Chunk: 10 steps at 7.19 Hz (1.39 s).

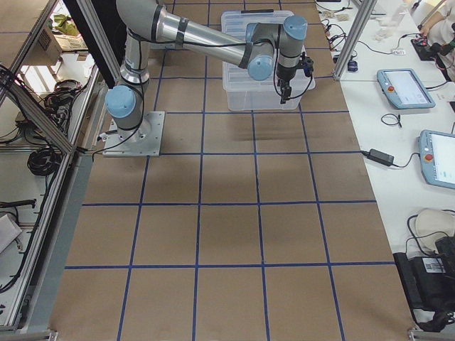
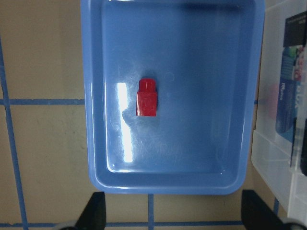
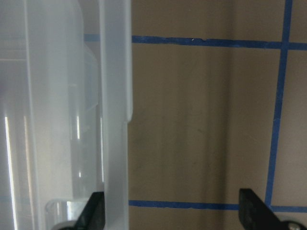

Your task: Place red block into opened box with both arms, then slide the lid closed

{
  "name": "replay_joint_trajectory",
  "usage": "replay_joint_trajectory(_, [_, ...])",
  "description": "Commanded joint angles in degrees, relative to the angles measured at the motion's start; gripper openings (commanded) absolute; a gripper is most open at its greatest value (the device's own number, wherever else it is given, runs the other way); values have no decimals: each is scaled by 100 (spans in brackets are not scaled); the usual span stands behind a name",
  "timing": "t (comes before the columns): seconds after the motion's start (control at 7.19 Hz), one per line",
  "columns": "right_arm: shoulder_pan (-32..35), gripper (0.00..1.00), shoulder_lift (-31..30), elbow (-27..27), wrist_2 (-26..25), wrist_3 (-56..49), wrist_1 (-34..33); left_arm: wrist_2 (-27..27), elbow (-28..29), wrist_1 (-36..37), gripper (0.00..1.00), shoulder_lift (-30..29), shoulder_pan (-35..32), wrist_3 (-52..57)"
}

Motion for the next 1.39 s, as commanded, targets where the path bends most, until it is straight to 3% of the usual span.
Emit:
replay_joint_trajectory(0.0, [-143, 97, 0, -7, -9, -172, -5, 0, -204, 392, 100, -433, 163, 326])
replay_joint_trajectory(0.7, [-679, 100, -9, -16, 0, -776, -23, -26, -204, 1049, 100, -1426, 172, 390])
replay_joint_trajectory(1.11, [-1074, 100, -9, -7, 9, -866, -6, -9, -204, 1096, 98, -1603, 172, 425])
replay_joint_trajectory(1.25, [-1171, 100, -9, -7, 0, -988, 3, -18, -204, 1096, 94, -1612, 163, 390])
